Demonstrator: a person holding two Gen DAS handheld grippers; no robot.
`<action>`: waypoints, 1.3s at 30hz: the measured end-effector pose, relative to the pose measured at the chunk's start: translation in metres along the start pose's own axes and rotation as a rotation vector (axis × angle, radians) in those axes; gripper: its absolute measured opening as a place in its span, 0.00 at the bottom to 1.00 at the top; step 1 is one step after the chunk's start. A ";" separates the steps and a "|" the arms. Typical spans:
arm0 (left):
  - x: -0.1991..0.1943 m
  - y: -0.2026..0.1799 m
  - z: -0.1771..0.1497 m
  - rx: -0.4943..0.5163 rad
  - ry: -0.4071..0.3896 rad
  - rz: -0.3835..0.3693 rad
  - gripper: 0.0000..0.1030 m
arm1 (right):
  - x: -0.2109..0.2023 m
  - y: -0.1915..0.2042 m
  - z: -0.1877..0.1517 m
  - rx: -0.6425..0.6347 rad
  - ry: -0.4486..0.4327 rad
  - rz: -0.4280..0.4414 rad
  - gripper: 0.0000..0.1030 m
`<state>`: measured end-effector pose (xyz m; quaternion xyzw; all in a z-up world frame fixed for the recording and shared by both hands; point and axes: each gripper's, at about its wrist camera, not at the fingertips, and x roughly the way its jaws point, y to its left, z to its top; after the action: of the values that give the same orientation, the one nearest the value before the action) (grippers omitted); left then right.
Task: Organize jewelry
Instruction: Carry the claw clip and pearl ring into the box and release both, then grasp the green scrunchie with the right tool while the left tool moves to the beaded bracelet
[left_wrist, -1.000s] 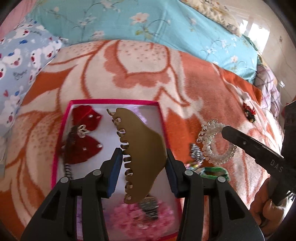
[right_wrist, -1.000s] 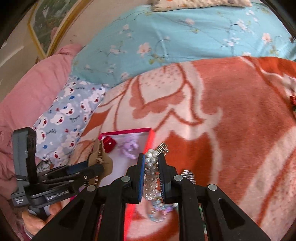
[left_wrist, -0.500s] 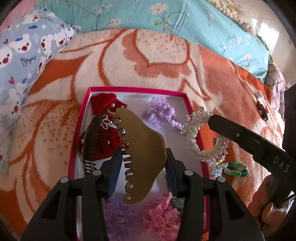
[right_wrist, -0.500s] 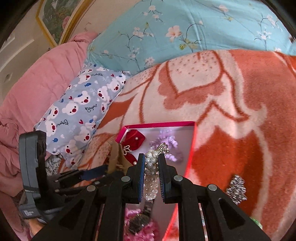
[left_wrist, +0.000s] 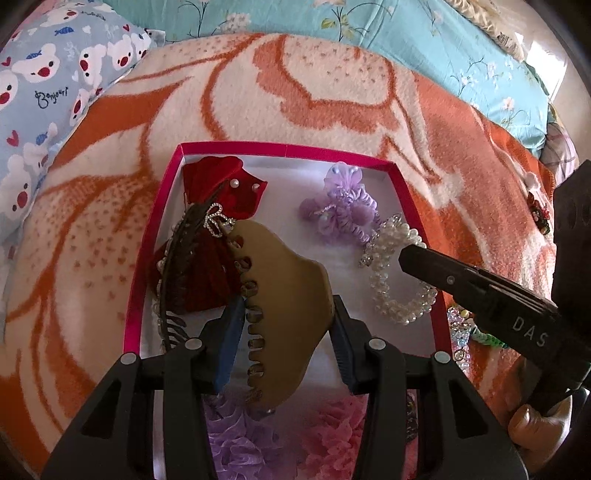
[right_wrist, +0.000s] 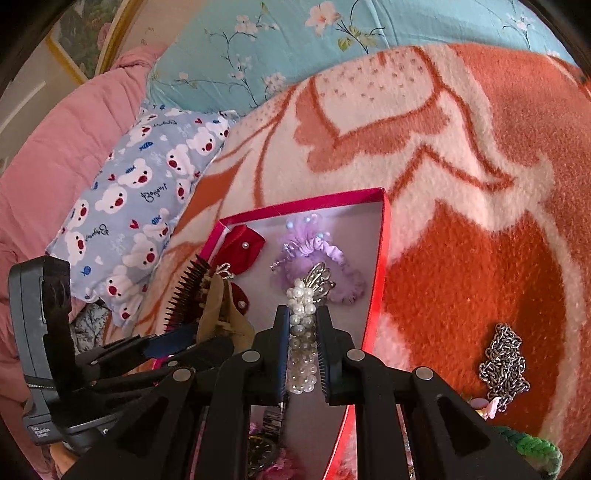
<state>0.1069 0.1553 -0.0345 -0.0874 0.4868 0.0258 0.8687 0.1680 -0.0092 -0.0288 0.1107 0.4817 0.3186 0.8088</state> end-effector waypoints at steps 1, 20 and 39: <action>0.001 0.000 0.000 0.000 0.001 0.001 0.43 | 0.001 -0.001 0.000 0.000 0.006 -0.005 0.13; 0.003 -0.003 -0.002 0.025 0.005 0.038 0.44 | 0.010 0.001 -0.005 -0.035 0.047 -0.031 0.16; 0.006 -0.008 -0.005 0.071 0.017 0.126 0.62 | -0.019 0.001 0.001 -0.011 -0.019 -0.003 0.22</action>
<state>0.1071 0.1466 -0.0411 -0.0259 0.4993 0.0623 0.8638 0.1621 -0.0200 -0.0138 0.1086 0.4726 0.3189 0.8144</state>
